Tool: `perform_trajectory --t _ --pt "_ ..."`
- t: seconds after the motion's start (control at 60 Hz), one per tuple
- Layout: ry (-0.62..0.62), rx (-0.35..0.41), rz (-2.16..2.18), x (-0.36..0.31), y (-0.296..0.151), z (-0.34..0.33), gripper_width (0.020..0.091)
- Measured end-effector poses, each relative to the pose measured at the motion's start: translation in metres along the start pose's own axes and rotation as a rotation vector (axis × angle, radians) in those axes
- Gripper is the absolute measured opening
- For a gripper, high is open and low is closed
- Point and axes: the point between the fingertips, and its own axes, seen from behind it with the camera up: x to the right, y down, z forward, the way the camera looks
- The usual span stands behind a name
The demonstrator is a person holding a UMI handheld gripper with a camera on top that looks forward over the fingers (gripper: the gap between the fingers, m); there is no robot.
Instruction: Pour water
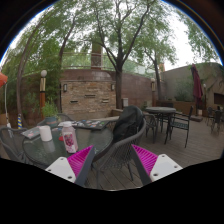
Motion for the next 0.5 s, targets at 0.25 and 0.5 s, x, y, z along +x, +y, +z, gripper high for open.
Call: perform_trajectory --t 0.25,0.5 --pt "-0.030 0.001 -0.014 -0.012 0.003 0.007 0.0806" --pt "-0.205 0.037 -0.044 -0.093 0.018 0.049 0.0807"
